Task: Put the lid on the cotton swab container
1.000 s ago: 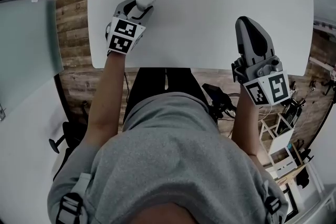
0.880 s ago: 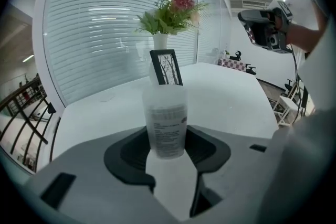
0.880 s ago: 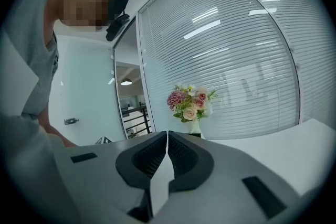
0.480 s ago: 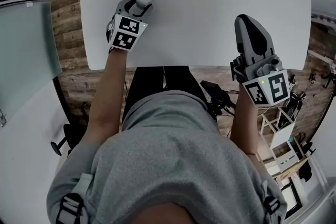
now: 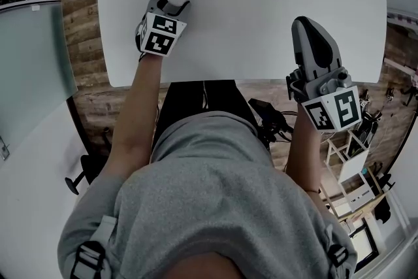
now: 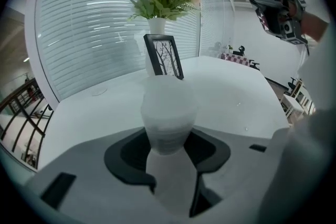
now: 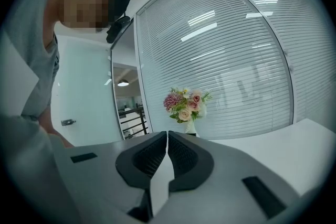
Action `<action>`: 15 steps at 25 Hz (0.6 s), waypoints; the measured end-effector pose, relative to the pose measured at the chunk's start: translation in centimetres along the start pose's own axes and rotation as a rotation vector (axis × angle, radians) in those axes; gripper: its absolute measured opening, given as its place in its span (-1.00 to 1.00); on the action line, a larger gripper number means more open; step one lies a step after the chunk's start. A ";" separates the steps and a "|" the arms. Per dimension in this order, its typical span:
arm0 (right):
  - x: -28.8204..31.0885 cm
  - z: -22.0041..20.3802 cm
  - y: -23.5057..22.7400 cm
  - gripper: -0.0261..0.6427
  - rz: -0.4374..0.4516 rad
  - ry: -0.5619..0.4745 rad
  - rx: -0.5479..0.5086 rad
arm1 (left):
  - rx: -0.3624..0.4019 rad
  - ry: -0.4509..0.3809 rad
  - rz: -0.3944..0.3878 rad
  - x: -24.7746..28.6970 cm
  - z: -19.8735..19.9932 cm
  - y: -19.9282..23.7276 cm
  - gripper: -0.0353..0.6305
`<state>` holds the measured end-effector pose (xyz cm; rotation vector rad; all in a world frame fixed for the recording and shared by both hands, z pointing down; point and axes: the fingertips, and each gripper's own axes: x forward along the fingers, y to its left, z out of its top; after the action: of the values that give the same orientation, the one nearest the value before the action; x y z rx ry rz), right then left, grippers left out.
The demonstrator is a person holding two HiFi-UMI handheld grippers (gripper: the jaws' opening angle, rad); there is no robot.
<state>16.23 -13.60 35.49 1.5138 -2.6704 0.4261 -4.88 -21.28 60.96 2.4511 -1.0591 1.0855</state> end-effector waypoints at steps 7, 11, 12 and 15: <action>-0.1 0.1 0.0 -0.83 -0.004 -0.002 0.001 | -0.031 0.006 0.011 0.4 0.0 0.2 -0.30; -0.1 0.2 0.0 -0.83 -0.007 -0.009 0.003 | -0.048 -0.031 0.012 0.3 0.6 0.5 -0.29; -0.1 0.3 0.0 -0.83 -0.007 -0.009 0.003 | -0.055 -0.042 0.007 0.2 0.9 0.4 -0.28; 0.0 0.5 0.3 -0.83 -0.003 -0.015 0.004 | -0.068 -0.055 0.001 -0.1 1.3 0.4 -0.24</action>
<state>16.07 -13.58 34.95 1.5281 -2.6796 0.4218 -4.52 -22.16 59.96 2.4402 -1.0949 0.9716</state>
